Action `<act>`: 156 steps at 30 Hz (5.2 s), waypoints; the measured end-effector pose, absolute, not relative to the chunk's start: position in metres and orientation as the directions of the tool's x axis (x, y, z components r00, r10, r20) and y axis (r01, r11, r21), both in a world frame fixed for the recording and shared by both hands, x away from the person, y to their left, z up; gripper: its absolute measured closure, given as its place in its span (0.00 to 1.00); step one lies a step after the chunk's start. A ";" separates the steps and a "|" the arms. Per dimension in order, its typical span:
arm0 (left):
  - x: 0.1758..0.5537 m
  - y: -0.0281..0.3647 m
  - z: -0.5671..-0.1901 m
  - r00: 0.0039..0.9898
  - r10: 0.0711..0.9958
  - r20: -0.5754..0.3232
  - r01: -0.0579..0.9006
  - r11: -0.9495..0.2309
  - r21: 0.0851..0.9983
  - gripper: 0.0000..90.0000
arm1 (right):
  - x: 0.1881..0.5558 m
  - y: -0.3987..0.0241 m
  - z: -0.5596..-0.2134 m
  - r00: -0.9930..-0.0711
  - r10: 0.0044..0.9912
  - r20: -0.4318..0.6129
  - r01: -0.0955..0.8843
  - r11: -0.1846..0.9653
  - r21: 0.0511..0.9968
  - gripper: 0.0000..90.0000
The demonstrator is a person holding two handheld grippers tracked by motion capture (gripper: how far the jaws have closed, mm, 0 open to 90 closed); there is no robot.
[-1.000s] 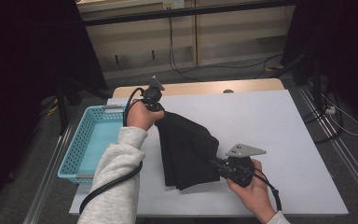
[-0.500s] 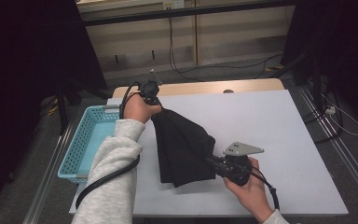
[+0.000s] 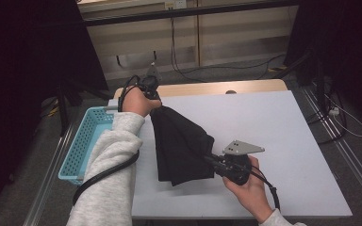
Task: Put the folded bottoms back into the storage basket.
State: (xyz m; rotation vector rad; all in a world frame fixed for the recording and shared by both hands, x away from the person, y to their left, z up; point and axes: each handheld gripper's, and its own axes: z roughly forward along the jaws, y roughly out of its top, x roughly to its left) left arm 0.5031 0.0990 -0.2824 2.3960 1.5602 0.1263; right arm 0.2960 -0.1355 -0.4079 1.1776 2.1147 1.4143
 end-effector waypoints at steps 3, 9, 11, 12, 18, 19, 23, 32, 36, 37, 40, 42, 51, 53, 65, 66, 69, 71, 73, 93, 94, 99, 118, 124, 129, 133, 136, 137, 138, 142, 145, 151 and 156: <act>0.503 0.100 -0.278 0.409 0.910 -0.072 0.884 -0.375 0.279 0.94 | 0.297 -0.134 -0.407 -0.599 0.785 0.154 0.435 0.158 0.886 0.93; 0.504 0.102 -0.270 0.407 0.911 -0.063 0.885 -0.376 0.276 0.94 | 0.298 -0.131 -0.404 -0.602 0.784 0.153 0.421 0.148 0.895 0.93; 0.505 0.103 -0.269 0.402 0.914 -0.058 0.887 -0.373 0.272 0.94 | 0.299 -0.129 -0.403 -0.606 0.780 0.158 0.422 0.147 0.894 0.93; 0.505 0.104 -0.268 0.400 0.915 -0.054 0.888 -0.372 0.270 0.94 | 0.300 -0.129 -0.403 -0.608 0.779 0.156 0.419 0.147 0.896 0.93; 0.506 0.110 -0.262 0.388 0.920 -0.047 0.892 -0.362 0.270 0.94 | 0.301 -0.121 -0.399 -0.620 0.769 0.155 0.404 0.145 0.903 0.93; 0.506 0.111 -0.261 0.388 0.921 -0.044 0.892 -0.363 0.270 0.94 | 0.301 -0.120 -0.398 -0.623 0.767 0.155 0.403 0.144 0.904 0.93; 0.507 0.115 -0.257 0.379 0.924 -0.041 0.895 -0.355 0.270 0.94 | 0.302 -0.115 -0.394 -0.631 0.761 0.150 0.392 0.147 0.908 0.93; 0.507 0.127 -0.250 0.364 0.931 -0.036 0.901 -0.342 0.269 0.94 | 0.304 -0.108 -0.390 -0.639 0.756 0.143 0.369 0.139 0.919 0.93; 0.508 0.132 -0.247 0.357 0.933 -0.033 0.904 -0.337 0.263 0.94 | 0.305 -0.103 -0.388 -0.648 0.748 0.145 0.362 0.135 0.922 0.93; 0.508 0.133 -0.247 0.350 0.936 -0.031 0.905 -0.330 0.268 0.94 | 0.305 -0.101 -0.387 -0.649 0.747 0.145 0.361 0.134 0.923 0.93; 0.508 0.136 -0.244 0.347 0.937 -0.032 0.906 -0.327 0.268 0.94 | 0.306 -0.098 -0.385 -0.654 0.745 0.134 0.345 0.136 0.929 0.93; 0.509 0.138 -0.243 0.343 0.939 -0.032 0.908 -0.322 0.269 0.94 | 0.306 -0.096 -0.384 -0.655 0.745 0.125 0.333 0.136 0.933 0.93; 0.511 0.147 -0.235 0.331 0.944 -0.021 0.914 -0.315 0.255 0.94 | 0.309 -0.088 -0.380 -0.665 0.738 0.114 0.311 0.134 0.941 0.93; 0.512 0.149 -0.234 0.320 0.947 -0.021 0.918 -0.304 0.253 0.94 | 0.309 -0.087 -0.378 -0.669 0.734 0.114 0.308 0.134 0.942 0.93; 0.513 0.157 -0.221 0.308 0.951 -0.016 0.922 -0.295 0.251 0.94 | 0.311 -0.080 -0.369 -0.682 0.722 0.118 0.294 0.123 0.948 0.93; 0.513 0.158 -0.220 0.303 0.953 -0.017 0.923 -0.289 0.255 0.94 | 0.312 -0.079 -0.368 -0.684 0.719 0.123 0.296 0.120 0.948 0.93; 0.513 0.160 -0.217 0.298 0.955 -0.015 0.924 -0.284 0.254 0.94 | 0.313 -0.076 -0.368 -0.689 0.711 0.144 0.306 0.105 0.946 0.93; 0.513 0.163 -0.215 0.294 0.956 -0.015 0.926 -0.281 0.254 0.94 | 0.315 -0.074 -0.368 -0.689 0.711 0.141 0.306 0.109 0.946 0.93; 0.513 0.165 -0.213 0.294 0.956 -0.012 0.925 -0.281 0.254 0.94 | 0.316 -0.072 -0.367 -0.691 0.709 0.137 0.302 0.111 0.947 0.93; 0.509 0.185 -0.195 0.264 0.964 -0.017 0.928 -0.249 0.277 0.94 | 0.319 -0.054 -0.358 -0.718 0.684 0.131 0.281 0.112 0.953 0.93; 0.509 0.186 -0.194 0.261 0.965 -0.013 0.928 -0.248 0.279 0.94 | 0.319 -0.053 -0.358 -0.720 0.682 0.131 0.280 0.113 0.953 0.93; 0.507 0.192 -0.189 0.257 0.966 -0.013 0.928 -0.243 0.282 0.94 | 0.320 -0.047 -0.355 -0.728 0.673 0.129 0.272 0.112 0.956 0.93; 0.502 0.224 -0.181 0.214 0.977 -0.012 0.935 -0.201 0.291 0.94 | 0.323 -0.020 -0.347 -0.757 0.640 0.129 0.264 0.119 0.957 0.93; 0.501 0.237 -0.177 0.203 0.979 -0.011 0.935 -0.190 0.300 0.94 | 0.324 -0.006 -0.344 -0.773 0.621 0.129 0.260 0.126 0.957 0.93; 0.500 0.251 -0.177 0.185 0.983 -0.011 0.937 -0.173 0.304 0.94 | 0.326 0.005 -0.344 -0.784 0.608 0.129 0.258 0.130 0.957 0.93; 0.500 0.260 -0.179 0.176 0.984 -0.009 0.938 -0.165 0.304 0.94 | 0.329 0.014 -0.347 -0.791 0.598 0.131 0.259 0.133 0.957 0.93; 0.501 0.266 -0.182 0.173 0.985 -0.010 0.938 -0.161 0.305 0.94 | 0.331 0.019 -0.349 -0.794 0.591 0.138 0.264 0.131 0.956 0.93; 0.501 0.269 -0.183 0.172 0.985 -0.013 0.939 -0.160 0.305 0.94 | 0.331 0.021 -0.349 -0.795 0.590 0.141 0.268 0.133 0.954 0.93; 0.502 0.270 -0.184 0.167 0.986 -0.013 0.942 -0.155 0.298 0.94 | 0.332 0.023 -0.350 -0.796 0.589 0.140 0.267 0.134 0.954 0.93; 0.504 0.276 -0.190 0.159 0.987 -0.011 0.943 -0.149 0.296 0.94 | 0.333 0.030 -0.354 -0.802 0.580 0.142 0.270 0.141 0.952 0.93; 0.505 0.280 -0.194 0.156 0.988 -0.014 0.946 -0.146 0.291 0.94 | 0.334 0.035 -0.357 -0.805 0.576 0.146 0.274 0.142 0.951 0.93; 0.508 0.288 -0.200 0.153 0.988 -0.017 0.947 -0.141 0.289 0.94 | 0.337 0.042 -0.363 -0.808 0.570 0.152 0.284 0.150 0.947 0.92; 0.508 0.295 -0.204 0.144 0.989 -0.013 0.950 -0.135 0.281 0.94 | 0.339 0.050 -0.364 -0.814 0.560 0.157 0.290 0.156 0.944 0.92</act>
